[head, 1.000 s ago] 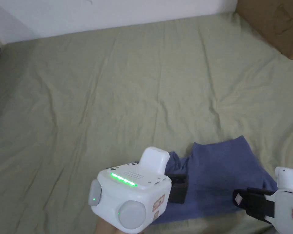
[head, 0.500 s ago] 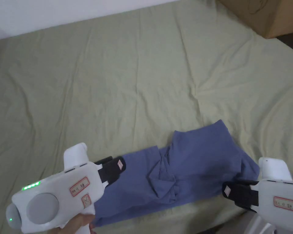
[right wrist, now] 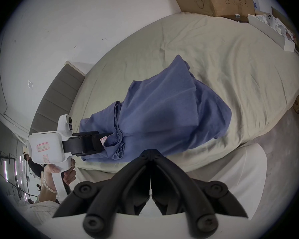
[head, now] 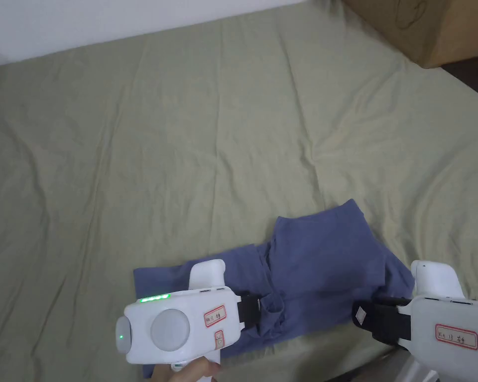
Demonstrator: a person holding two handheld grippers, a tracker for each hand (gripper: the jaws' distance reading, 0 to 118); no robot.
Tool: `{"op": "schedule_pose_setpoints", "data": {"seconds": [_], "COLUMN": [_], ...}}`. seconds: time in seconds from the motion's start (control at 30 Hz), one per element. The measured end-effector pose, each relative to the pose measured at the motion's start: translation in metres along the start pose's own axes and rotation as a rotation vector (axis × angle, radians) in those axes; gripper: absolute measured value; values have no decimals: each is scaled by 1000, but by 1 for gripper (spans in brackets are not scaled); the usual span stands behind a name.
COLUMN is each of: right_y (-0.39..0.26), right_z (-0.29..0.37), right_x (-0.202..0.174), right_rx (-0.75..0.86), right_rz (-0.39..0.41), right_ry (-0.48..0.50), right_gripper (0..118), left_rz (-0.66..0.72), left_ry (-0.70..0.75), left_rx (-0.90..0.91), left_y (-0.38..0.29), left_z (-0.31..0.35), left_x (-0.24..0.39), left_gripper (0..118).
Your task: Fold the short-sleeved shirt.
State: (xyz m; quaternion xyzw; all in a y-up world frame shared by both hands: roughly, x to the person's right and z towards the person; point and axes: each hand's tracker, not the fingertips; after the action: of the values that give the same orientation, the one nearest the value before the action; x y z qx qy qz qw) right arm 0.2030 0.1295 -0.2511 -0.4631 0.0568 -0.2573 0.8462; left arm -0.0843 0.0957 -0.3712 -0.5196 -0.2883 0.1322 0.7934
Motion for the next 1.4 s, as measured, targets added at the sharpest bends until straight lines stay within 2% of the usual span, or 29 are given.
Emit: {"op": "schedule_pose_setpoints", "data": {"seconds": [0.07, 0.13, 0.23, 0.3, 0.37, 0.4, 0.5, 0.6, 0.63, 0.7, 0.8, 0.97, 1.07, 1.1, 1.17, 1.23, 1.27, 1.33, 1.4], "right_y": [-1, -1, 0, 1, 1, 1, 4, 7, 7, 8, 10, 13, 14, 14, 15, 15, 14, 14, 16], "right_z": [0, -1, -8, -9, -8, -7, -7, -11, -14, -18, -24, -27, -26, -27, -30, -33, -33, -31, -32], "right_x": [1, 0, -4, -7, -11, -13, -18, -22, -23, -28, -36, -52, -59, -60, -63, -66, -68, -71, -72], "right_rx": [-2, -7, -25, -30, -30, -29, -30, -32, -36, -46, -67, -79, -82, -83, -90, -97, -100, -104, -114], "right_rz": [-4, 1, 7, 7, 12, 16, 37, 41, 41, 48, 74, 101, 125, 128, 131, 133, 135, 147, 155], "right_ry": [-1, -1, -11, -13, -1, 4, -3, -5, -3, -1, -4, 7, 2, 3, 0, -5, -7, -6, -6], "right_gripper": [0, 0, 0, 0, 0, 0, 0, 0, 0, 0, 0, 0, 0, 0, 0, 0, 0, 0, 0], "left_rz": [9, 15, -30, -28, 52, 98, 240, 345, 376, 398, 432, 566, 576, 617, 682, 548, 523, 598, 593], "left_ry": [-58, -212, -261, -239, -258, -263, -267, -191, -168, -182, -305, -297, -453, -488, -480, -327, -301, -433, -396], "left_rx": [22, 52, 12, 16, 53, 69, 171, 291, 312, 294, 241, 198, 258, 237, 184, 103, 110, 133, 134], "left_y": [-1, -3, -5, -8, -9, -9, -11, -18, -21, -25, -29, -28, -20, -17, -12, -8, -9, -11, -9], "left_z": [13, 25, 32, 38, 54, 64, 103, 135, 142, 146, 136, 99, 95, 92, 73, 57, 57, 64, 75], "left_x": [7, 9, 12, 7, -15, -28, -78, -124, -136, -154, -177, -203, -209, -210, -210, -208, -209, -221, -221], "left_gripper": [2, 2, 2, 6, 38, 50, 62, 108, 118, 118, 118, 118, 115, 106, 67, 23, 23, 20, 19]}}
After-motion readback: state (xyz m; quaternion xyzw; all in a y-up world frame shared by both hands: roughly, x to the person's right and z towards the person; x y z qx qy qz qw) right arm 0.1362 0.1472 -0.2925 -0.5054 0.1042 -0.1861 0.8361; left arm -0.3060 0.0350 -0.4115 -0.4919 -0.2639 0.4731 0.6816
